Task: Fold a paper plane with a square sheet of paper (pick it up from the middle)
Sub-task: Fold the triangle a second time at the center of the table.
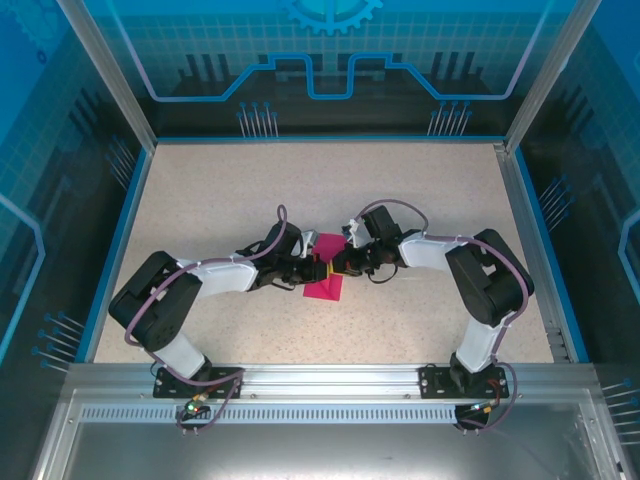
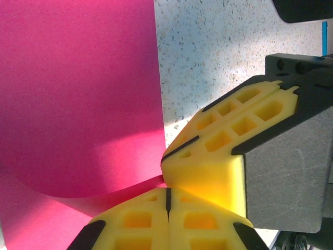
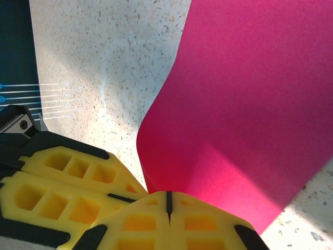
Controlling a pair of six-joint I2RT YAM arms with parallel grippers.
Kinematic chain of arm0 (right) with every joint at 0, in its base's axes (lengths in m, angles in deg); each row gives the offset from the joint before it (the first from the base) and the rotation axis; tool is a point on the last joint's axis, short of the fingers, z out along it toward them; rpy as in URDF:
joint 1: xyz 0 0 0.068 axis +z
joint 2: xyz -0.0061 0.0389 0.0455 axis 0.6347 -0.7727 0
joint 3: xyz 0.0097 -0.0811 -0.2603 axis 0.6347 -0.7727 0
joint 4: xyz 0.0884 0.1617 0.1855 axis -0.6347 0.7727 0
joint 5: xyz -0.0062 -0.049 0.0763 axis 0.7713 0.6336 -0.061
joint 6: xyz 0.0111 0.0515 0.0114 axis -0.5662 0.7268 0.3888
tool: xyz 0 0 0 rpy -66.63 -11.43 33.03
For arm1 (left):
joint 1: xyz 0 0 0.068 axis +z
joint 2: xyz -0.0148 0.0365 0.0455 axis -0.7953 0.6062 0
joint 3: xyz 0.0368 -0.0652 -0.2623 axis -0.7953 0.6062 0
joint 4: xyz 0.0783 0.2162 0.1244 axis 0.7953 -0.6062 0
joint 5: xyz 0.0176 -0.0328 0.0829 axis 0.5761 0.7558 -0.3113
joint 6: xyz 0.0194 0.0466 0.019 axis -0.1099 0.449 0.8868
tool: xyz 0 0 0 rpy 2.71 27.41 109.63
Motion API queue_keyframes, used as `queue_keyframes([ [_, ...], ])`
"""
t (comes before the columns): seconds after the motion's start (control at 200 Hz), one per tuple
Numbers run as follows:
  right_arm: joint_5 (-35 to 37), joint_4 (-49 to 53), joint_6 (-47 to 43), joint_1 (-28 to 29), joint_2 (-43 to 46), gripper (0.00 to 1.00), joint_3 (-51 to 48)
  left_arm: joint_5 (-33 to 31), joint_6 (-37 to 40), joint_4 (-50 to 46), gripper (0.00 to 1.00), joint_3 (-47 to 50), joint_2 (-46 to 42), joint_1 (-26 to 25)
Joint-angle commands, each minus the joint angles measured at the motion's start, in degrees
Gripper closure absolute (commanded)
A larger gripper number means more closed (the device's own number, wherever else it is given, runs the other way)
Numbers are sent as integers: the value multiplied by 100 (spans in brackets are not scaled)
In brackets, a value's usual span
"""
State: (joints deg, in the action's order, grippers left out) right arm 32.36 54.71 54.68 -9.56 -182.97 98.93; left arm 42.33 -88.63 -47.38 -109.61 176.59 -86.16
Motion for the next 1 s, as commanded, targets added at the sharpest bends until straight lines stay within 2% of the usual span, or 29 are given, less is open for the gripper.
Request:
queue_keyframes([
  [0.0,91,-21,-66,-55,-54,100,-64,-65,31,-64,100,98,-144,26],
  [0.205,520,329,-297,-55,-2,100,26,-156,15,-144,100,125,-326,32],
  [0.525,770,542,-431,-100,-10,100,98,-101,-9,-80,100,-108,100,26],
  [0.99,698,535,-458,-163,-83,100,232,-20,50,-146,100,-330,365,31],
])
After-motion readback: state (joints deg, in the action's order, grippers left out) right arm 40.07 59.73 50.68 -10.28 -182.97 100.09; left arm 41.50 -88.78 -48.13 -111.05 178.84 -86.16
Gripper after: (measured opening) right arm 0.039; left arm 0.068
